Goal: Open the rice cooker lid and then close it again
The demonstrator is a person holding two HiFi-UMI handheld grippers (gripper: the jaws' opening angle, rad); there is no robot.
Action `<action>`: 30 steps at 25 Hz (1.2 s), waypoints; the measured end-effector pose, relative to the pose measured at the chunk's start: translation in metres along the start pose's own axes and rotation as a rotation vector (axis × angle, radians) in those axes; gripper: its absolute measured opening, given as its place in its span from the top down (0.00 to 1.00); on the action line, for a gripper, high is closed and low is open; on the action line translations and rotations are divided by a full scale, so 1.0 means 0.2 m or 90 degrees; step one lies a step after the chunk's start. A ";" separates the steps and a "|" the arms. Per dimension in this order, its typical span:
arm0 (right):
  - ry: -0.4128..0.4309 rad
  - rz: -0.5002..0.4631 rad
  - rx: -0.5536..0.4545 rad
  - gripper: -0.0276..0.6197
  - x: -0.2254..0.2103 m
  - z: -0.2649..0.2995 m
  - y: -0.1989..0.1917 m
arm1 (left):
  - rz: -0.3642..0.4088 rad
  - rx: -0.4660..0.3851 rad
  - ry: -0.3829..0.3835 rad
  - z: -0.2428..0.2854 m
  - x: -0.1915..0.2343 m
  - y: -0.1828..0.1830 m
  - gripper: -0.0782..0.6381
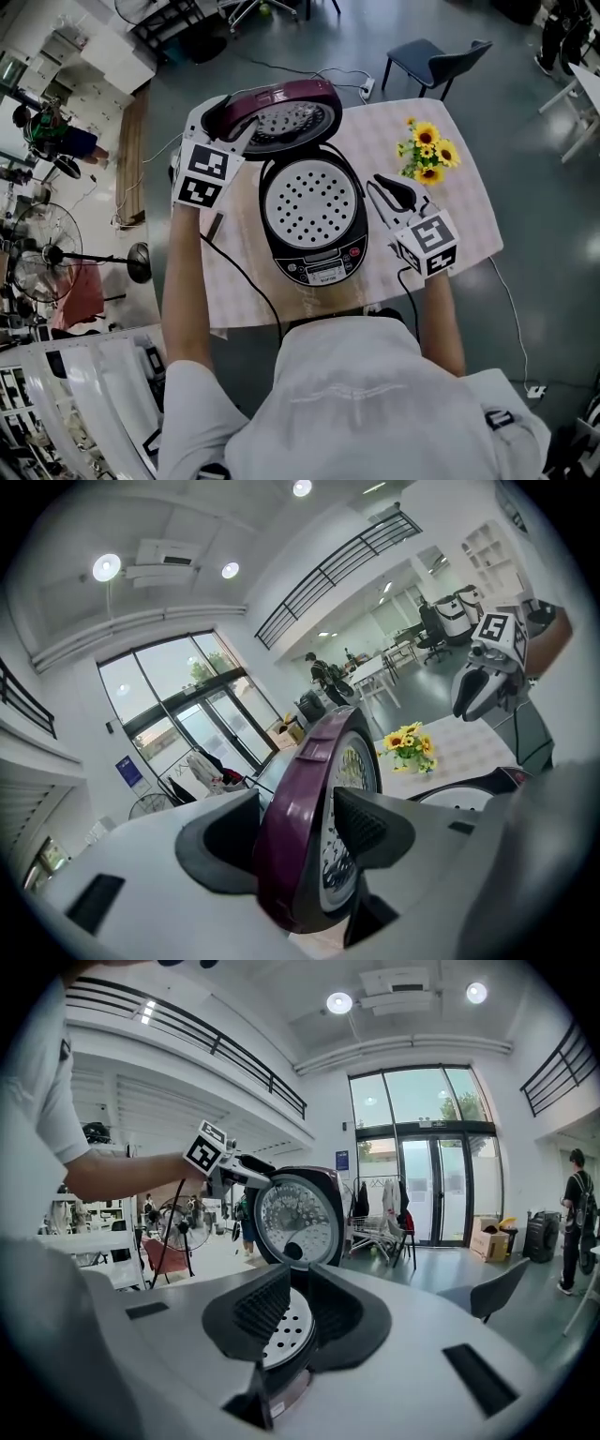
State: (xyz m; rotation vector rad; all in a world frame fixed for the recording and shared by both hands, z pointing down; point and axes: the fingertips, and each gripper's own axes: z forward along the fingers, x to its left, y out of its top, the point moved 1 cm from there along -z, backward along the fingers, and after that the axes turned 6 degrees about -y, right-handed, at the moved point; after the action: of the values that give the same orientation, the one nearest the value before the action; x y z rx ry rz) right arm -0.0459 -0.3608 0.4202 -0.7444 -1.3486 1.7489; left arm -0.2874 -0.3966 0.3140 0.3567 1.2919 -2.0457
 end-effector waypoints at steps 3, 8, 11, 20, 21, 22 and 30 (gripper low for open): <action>0.011 -0.003 0.002 0.84 0.02 -0.01 0.00 | -0.008 -0.007 0.000 -0.03 -0.04 0.01 0.52; 0.029 -0.011 0.000 0.84 0.05 -0.05 -0.01 | -0.019 -0.017 0.005 -0.10 -0.13 0.02 0.52; 0.030 -0.006 -0.006 0.84 0.05 -0.08 -0.02 | -0.017 -0.019 0.006 -0.14 -0.18 0.02 0.52; 0.030 -0.002 -0.006 0.84 0.09 -0.20 -0.08 | -0.014 -0.028 -0.011 -0.25 -0.38 0.01 0.52; 0.027 0.000 -0.008 0.84 0.09 -0.21 -0.09 | -0.013 -0.030 -0.013 -0.26 -0.41 0.00 0.52; 0.022 0.001 -0.011 0.85 0.09 -0.22 -0.09 | -0.014 -0.032 -0.015 -0.26 -0.43 0.00 0.52; 0.025 0.005 -0.014 0.85 0.09 -0.32 -0.13 | -0.026 -0.023 -0.017 -0.32 -0.60 -0.04 0.52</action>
State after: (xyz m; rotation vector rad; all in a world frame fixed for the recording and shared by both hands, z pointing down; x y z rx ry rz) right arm 0.0033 -0.3100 0.4294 -0.7927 -1.3426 1.7198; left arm -0.2136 -0.2903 0.3562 0.2876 1.3271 -2.0513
